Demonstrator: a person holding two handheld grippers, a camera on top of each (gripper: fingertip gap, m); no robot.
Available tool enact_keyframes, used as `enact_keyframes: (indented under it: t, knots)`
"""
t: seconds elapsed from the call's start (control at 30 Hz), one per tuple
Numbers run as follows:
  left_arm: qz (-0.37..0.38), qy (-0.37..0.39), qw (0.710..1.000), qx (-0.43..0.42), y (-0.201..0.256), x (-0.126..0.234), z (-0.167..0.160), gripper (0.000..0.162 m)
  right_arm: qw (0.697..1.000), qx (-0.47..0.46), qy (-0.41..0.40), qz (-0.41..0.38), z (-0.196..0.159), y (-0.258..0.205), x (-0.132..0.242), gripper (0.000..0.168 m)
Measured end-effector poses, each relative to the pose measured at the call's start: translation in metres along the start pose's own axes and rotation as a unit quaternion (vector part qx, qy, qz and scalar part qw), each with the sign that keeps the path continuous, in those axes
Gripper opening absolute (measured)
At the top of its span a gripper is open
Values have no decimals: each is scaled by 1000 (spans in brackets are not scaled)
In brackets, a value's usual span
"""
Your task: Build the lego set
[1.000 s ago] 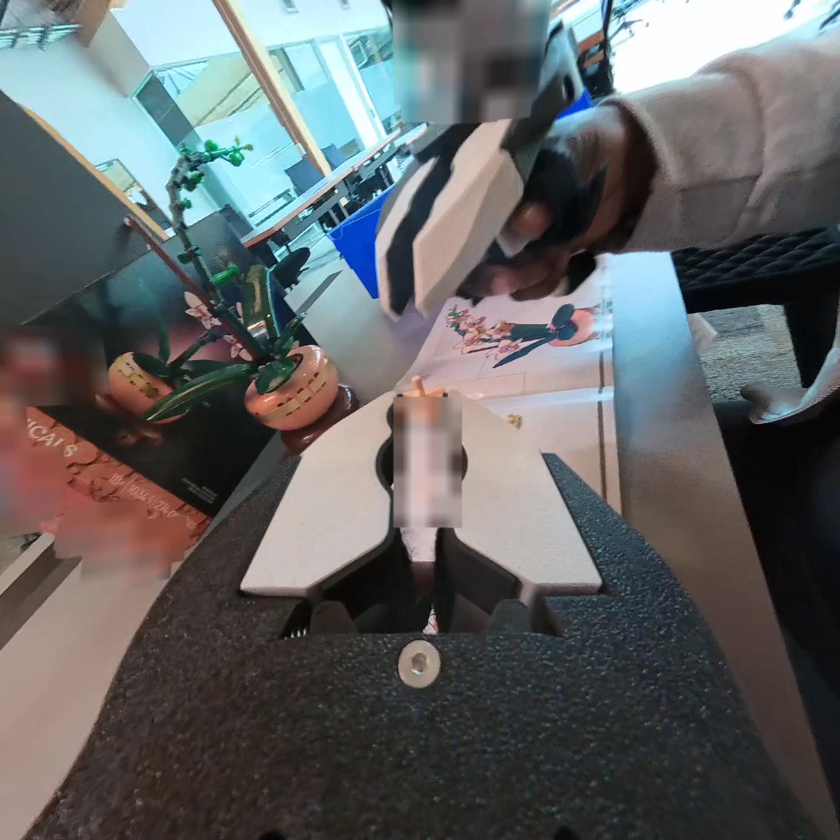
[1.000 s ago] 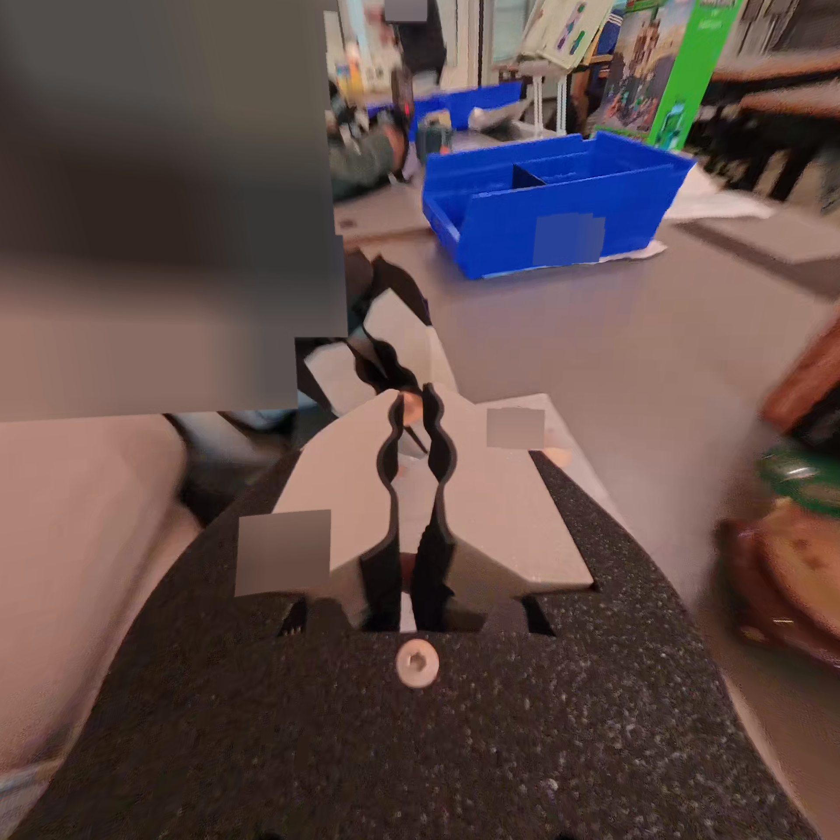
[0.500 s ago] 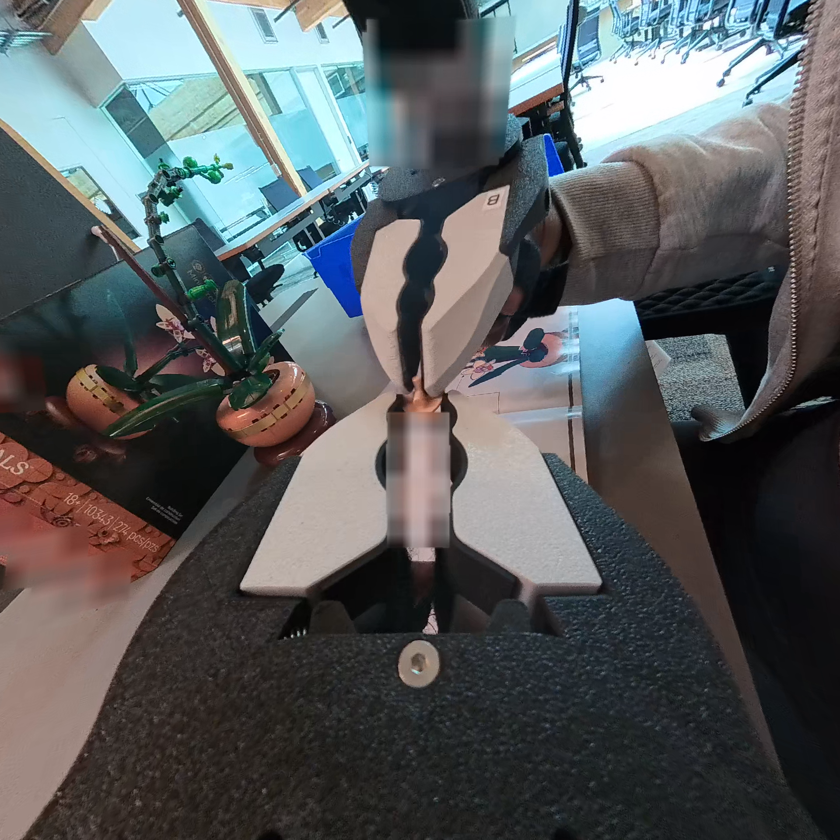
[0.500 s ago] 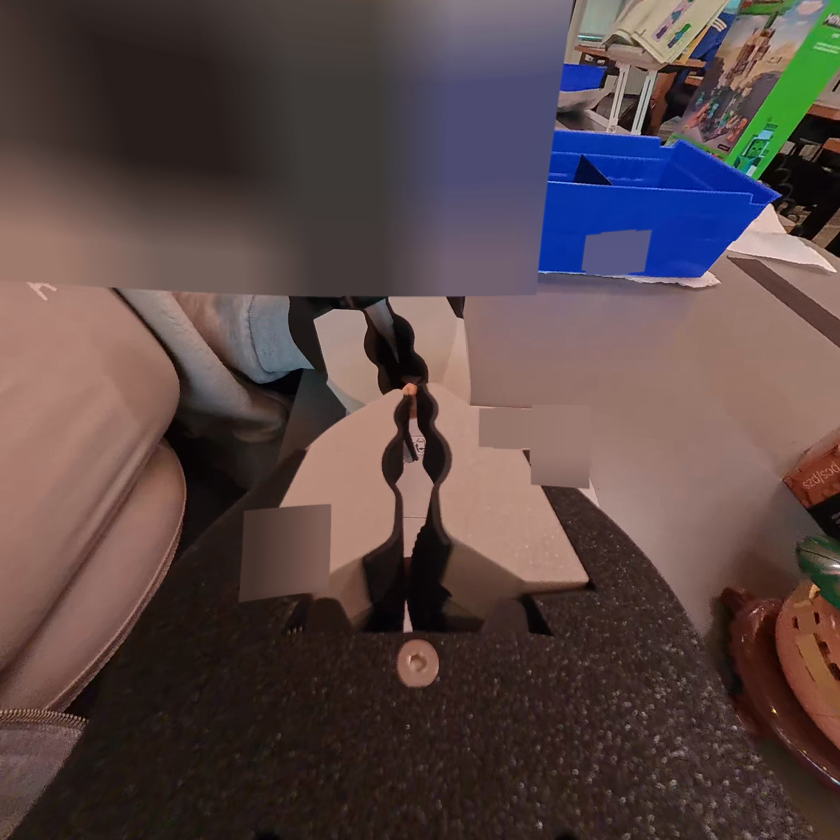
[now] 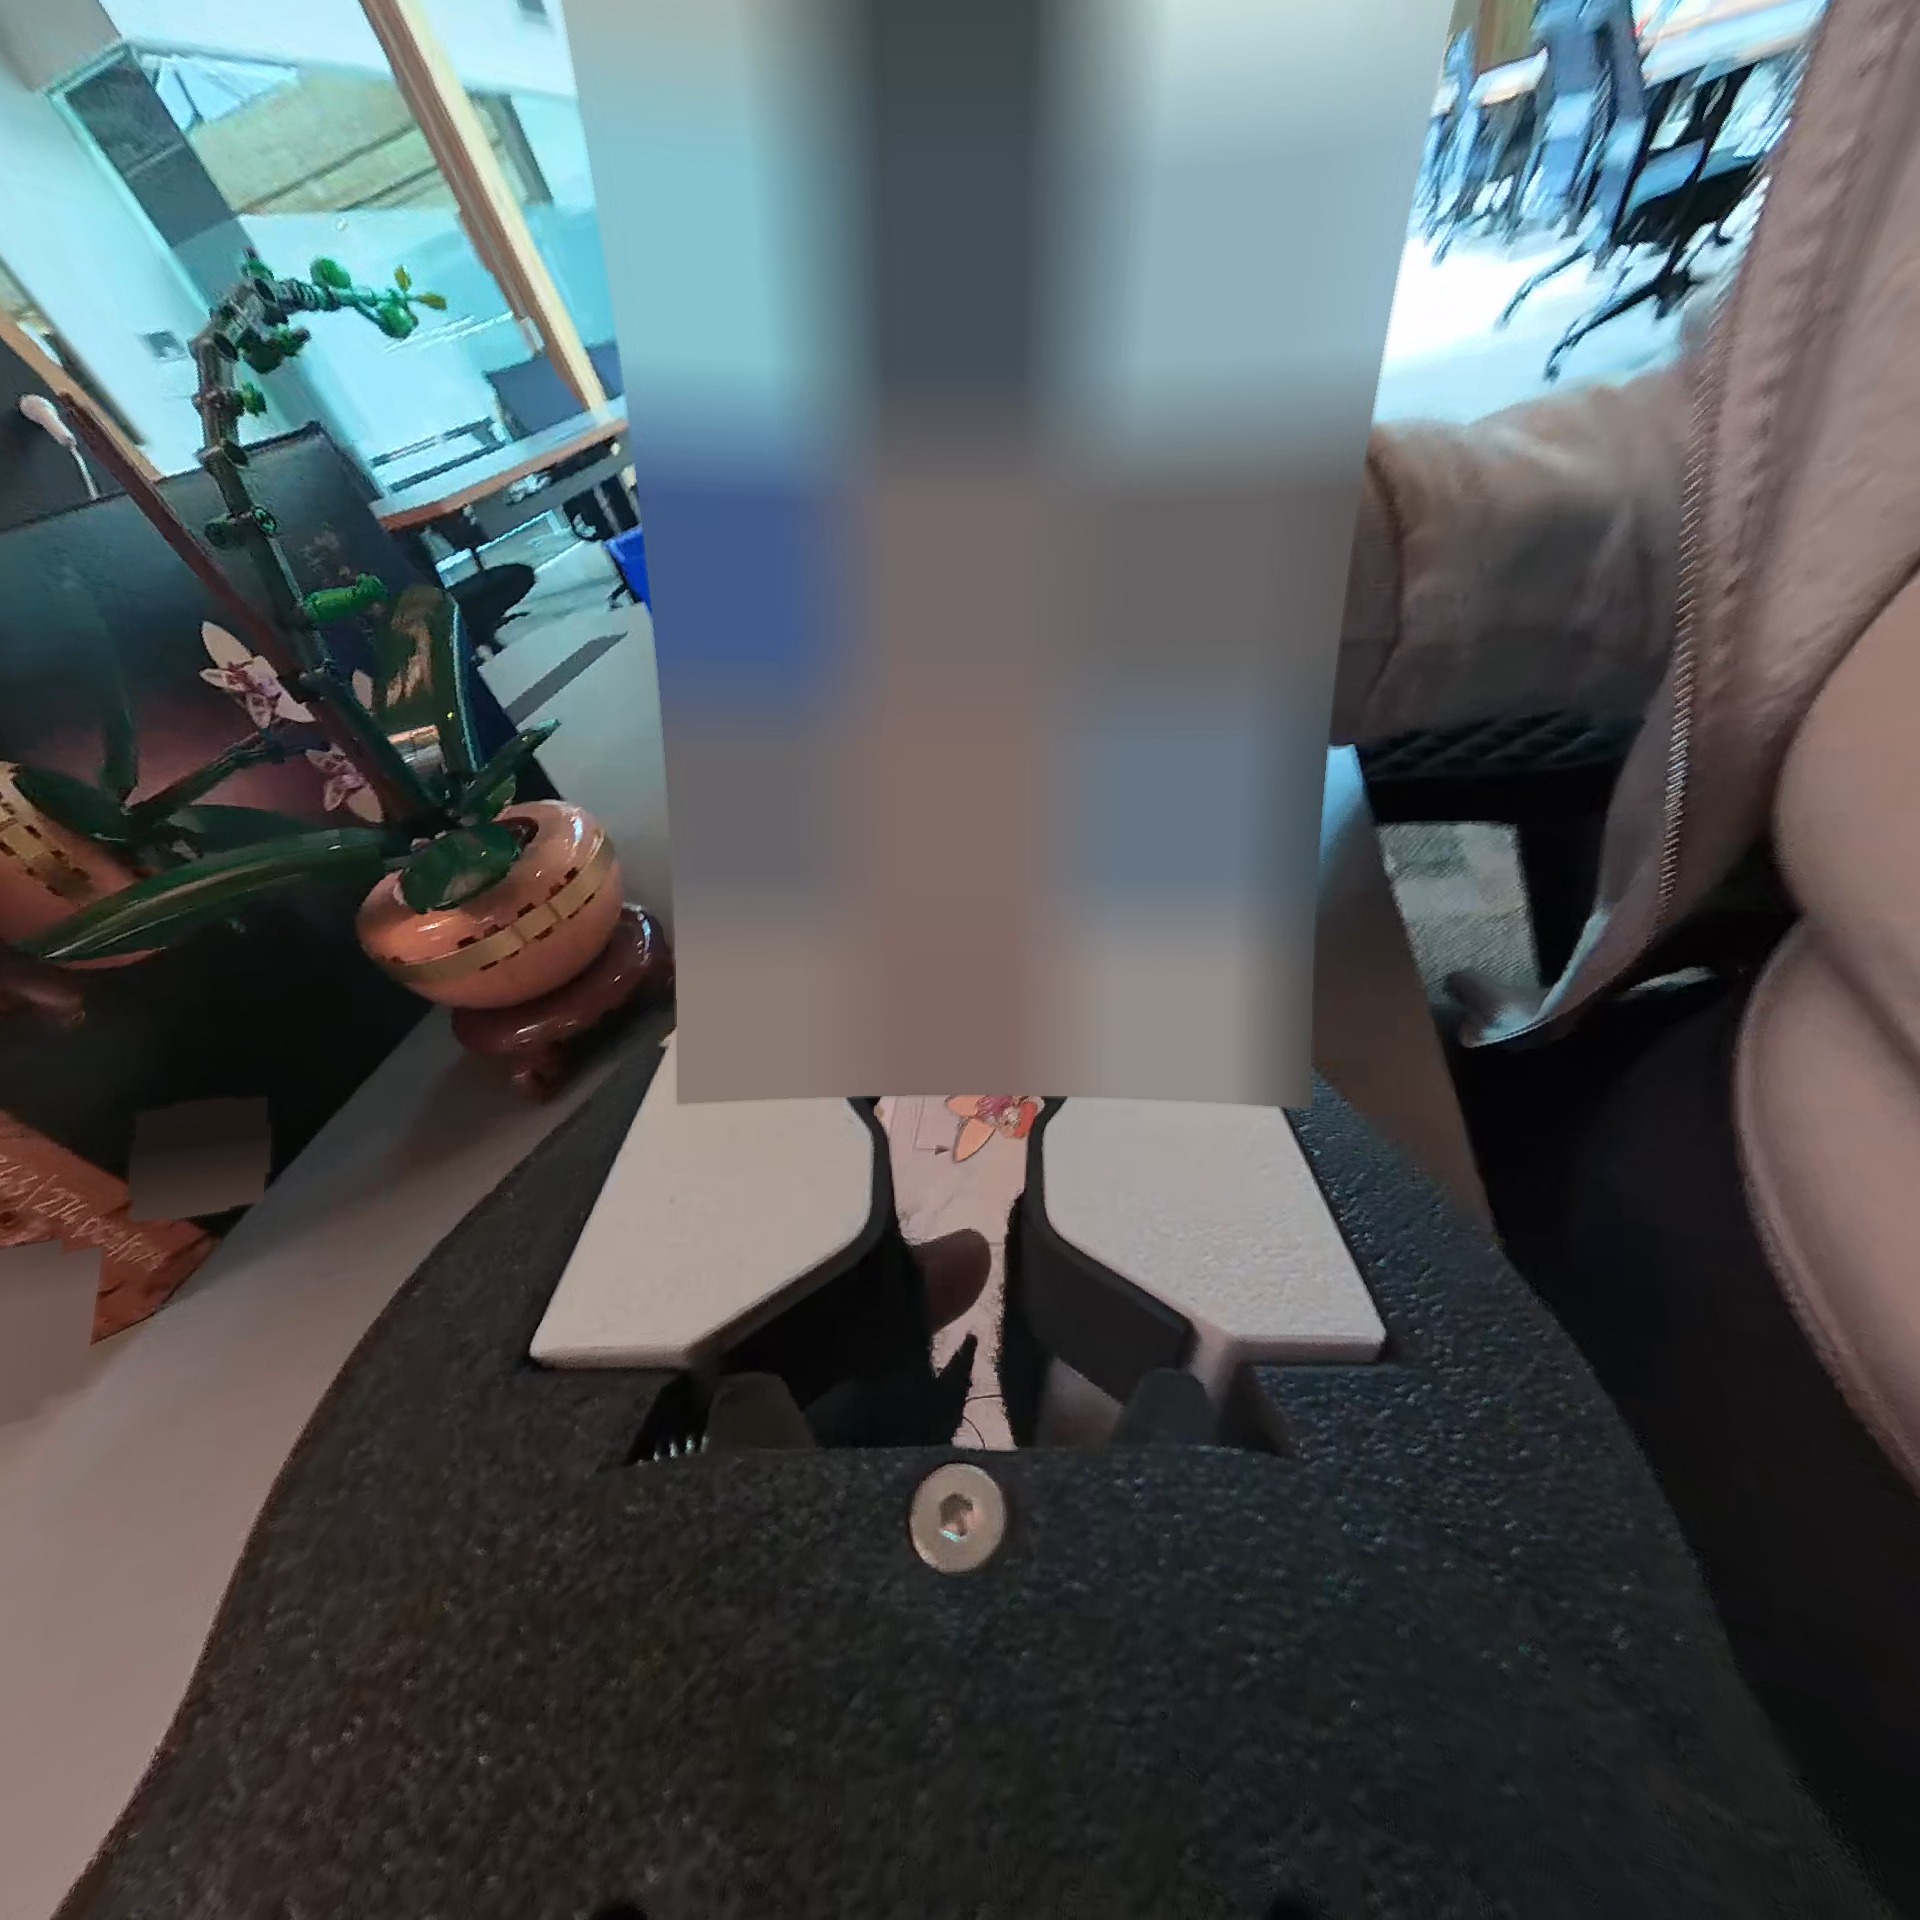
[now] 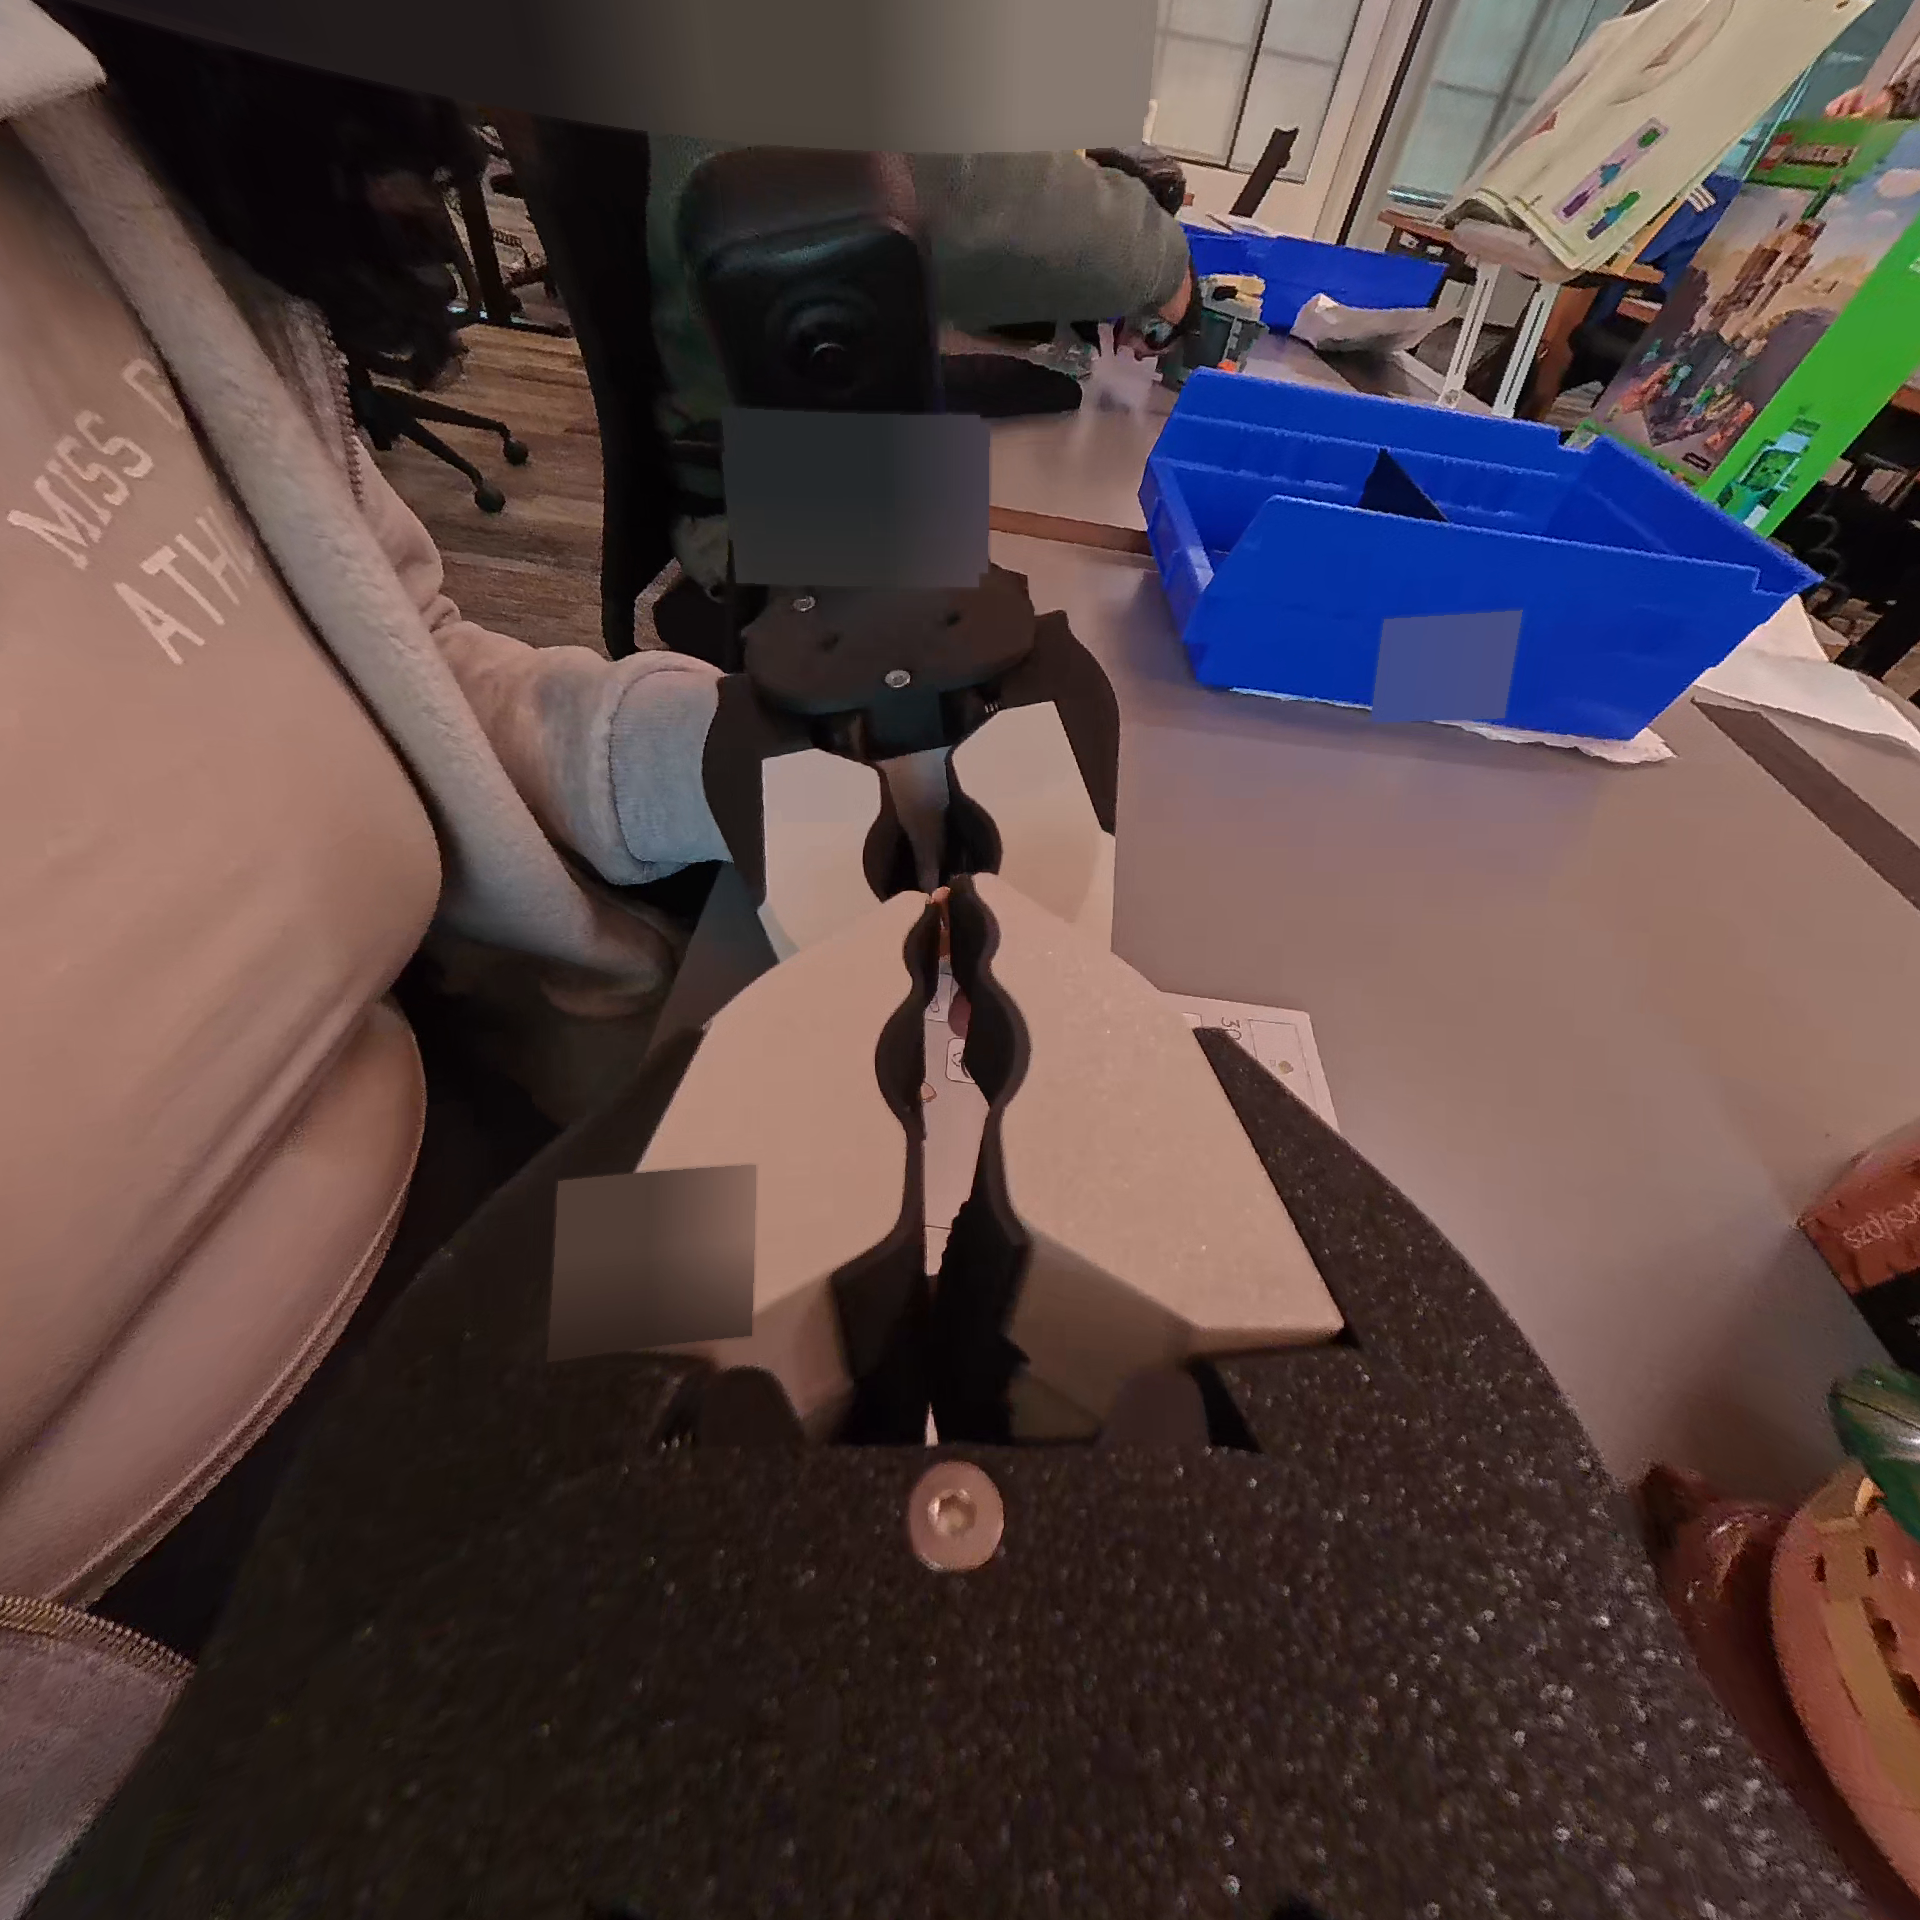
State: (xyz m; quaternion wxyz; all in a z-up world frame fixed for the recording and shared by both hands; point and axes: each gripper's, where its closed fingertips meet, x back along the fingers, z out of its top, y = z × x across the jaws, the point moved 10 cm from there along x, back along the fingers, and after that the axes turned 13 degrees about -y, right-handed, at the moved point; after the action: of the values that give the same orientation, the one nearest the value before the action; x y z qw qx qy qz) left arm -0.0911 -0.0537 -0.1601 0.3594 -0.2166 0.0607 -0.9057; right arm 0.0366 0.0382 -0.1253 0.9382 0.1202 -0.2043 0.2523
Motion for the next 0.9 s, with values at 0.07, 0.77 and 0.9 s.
enact_keyframes:
  t: [0.07,0.77,0.9]
  knots:
    - [6,-1,1000,-8,2,-1,1,22,1000,-8,-3,-2,-1,0,-2,2]
    - [47,-15,998,-27,3,0,2,13,994,-94,53,3,-14,-3,-7,2]
    - [44,-18,999,-23,3,0,2,12,993,-101,61,-2,-16,-4,-7,2]
